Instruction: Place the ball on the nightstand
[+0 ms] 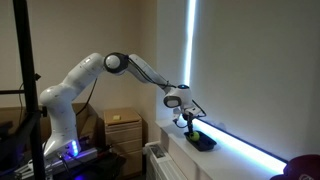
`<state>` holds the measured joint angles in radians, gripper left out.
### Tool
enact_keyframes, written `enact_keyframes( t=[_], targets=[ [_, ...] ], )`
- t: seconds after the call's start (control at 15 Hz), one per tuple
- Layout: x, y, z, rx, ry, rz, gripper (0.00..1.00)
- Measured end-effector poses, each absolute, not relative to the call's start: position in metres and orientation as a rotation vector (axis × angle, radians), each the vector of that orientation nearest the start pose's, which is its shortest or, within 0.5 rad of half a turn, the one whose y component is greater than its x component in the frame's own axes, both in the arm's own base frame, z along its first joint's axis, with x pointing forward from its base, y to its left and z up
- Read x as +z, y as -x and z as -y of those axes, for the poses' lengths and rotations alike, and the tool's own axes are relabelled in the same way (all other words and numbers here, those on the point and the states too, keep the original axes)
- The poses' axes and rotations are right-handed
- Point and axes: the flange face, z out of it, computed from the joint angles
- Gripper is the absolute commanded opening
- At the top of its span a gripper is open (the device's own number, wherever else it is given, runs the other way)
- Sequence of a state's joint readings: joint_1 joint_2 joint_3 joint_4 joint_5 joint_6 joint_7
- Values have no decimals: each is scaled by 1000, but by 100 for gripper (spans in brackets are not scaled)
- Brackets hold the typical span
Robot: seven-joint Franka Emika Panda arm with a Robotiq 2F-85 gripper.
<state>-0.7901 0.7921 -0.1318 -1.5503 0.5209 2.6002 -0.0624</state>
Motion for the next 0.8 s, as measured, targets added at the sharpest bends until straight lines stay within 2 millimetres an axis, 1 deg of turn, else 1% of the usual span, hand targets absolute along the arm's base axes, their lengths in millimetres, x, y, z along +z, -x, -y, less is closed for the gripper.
enact_keyframes(
  t=[0.2, 0.4, 0.47, 0.53, 0.6, 0.67, 0.73, 0.8],
  targets=[
    [196, -453, 581, -577, 2451, -1791, 100],
    [182, -458, 586, -578, 2417, -1839, 100],
    [177, -460, 587, -575, 2405, -1853, 75],
    [174, -461, 589, -576, 2395, -1864, 73],
    [169, -462, 590, -574, 2389, -1873, 67],
    [167, -463, 593, -577, 2381, -1882, 58],
    [164, -462, 595, -578, 2371, -1893, 53],
    [162, -462, 597, -581, 2362, -1903, 44]
  ],
)
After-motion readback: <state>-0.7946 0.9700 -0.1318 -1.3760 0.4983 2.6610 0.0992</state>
